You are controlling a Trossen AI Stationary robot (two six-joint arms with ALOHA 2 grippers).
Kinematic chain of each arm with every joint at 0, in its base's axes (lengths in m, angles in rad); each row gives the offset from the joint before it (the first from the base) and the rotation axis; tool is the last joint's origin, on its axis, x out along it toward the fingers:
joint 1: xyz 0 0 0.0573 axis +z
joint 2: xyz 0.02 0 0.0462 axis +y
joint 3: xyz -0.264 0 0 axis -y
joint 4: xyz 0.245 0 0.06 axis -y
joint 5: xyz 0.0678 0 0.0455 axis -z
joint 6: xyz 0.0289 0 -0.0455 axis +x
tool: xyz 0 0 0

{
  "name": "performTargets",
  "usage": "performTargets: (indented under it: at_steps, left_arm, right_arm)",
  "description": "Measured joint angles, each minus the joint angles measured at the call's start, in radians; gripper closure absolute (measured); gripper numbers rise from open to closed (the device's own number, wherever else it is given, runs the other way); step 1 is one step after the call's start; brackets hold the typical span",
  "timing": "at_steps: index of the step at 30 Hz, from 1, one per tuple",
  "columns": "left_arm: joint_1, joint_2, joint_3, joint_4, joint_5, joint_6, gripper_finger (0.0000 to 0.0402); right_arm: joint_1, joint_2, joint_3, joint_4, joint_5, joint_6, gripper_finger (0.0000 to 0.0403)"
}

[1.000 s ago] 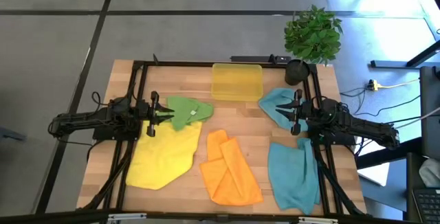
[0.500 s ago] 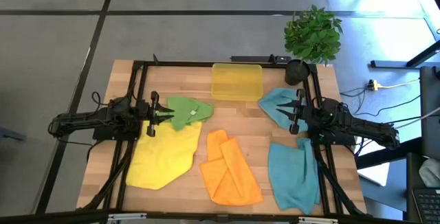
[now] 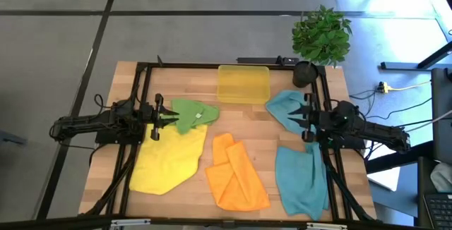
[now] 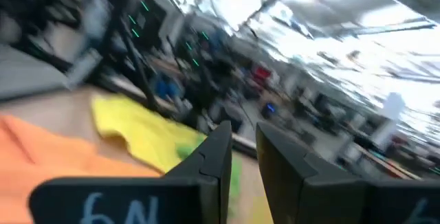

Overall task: Fold microfiber towels
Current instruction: Fold the orange microfiber cloth

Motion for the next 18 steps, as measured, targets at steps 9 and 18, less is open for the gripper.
performTargets:
  at_steps: [9,18]
  left_arm:
    - [0.0,0.0,0.0,0.0,0.0,0.0,0.0321]
    - [0.0,0.0,0.0,0.0,0.0,0.0,0.0321]
  right_arm:
    - [0.0,0.0,0.004,0.198,-0.008,0.26,0.0331]
    - [0.0,0.101,0.112,0.086,-0.003,0.403,0.0331]
